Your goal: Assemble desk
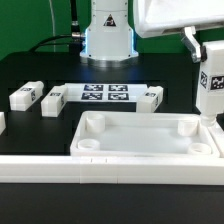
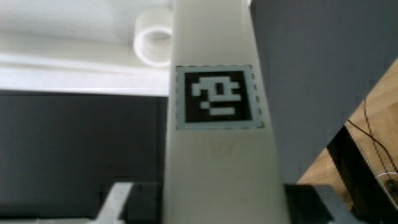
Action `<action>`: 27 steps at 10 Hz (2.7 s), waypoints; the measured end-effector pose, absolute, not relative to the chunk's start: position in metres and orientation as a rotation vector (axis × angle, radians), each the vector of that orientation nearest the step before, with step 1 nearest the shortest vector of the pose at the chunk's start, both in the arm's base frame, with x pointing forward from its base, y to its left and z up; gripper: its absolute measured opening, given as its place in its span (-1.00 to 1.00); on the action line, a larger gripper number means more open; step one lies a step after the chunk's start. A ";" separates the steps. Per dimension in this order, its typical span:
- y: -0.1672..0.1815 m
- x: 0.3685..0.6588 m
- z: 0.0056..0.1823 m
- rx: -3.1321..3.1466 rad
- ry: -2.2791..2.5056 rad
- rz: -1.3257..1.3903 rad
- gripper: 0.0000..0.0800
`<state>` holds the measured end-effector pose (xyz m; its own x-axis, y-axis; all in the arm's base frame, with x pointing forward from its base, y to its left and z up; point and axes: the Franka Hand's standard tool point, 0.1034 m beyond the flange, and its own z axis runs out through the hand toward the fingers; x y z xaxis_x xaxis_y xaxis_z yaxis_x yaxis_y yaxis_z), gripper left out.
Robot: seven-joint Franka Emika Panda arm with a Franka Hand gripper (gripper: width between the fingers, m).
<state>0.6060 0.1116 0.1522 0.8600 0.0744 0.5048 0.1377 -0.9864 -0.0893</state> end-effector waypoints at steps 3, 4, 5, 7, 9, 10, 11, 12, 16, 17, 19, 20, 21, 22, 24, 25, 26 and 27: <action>0.112 0.621 0.153 -2.908 -0.207 -0.808 -0.27; 0.112 0.621 0.153 -2.908 -0.207 -0.806 -0.27; 0.112 0.621 0.152 -2.908 -0.207 -0.805 -0.27; 0.093 0.628 0.145 -2.934 -0.373 -0.822 -0.27; 0.087 0.640 0.147 -2.933 -0.386 -0.840 -0.27; 0.086 0.643 0.146 -2.934 -0.383 -0.832 -0.27; 0.087 0.643 0.145 -2.934 -0.381 -0.830 -0.27; 0.091 0.643 0.145 -2.929 -0.379 -0.828 -0.27; 0.104 0.638 0.135 -2.923 -0.401 -0.812 -0.27; 0.105 0.639 0.135 -2.920 -0.403 -0.825 -0.27; 0.103 0.640 0.135 -2.920 -0.406 -0.834 -0.27; 0.100 0.641 0.135 -2.922 -0.405 -0.832 -0.27; 0.098 0.641 0.134 -2.924 -0.400 -0.831 -0.27; 0.097 0.640 0.133 -2.926 -0.399 -0.828 -0.27; 0.098 0.638 0.132 -2.926 -0.402 -0.824 -0.27; 0.098 0.637 0.131 -2.926 -0.403 -0.821 -0.27; 0.098 0.635 0.129 -2.928 -0.403 -0.815 -0.27; 0.099 0.635 0.126 -2.927 -0.402 -0.816 -0.27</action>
Offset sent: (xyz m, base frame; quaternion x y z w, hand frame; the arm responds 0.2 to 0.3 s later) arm 0.0000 0.0000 0.0000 0.0000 0.0000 0.0000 1.0000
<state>0.6348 0.0985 0.1261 0.8240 0.2298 0.5179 0.2703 -0.9628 -0.0029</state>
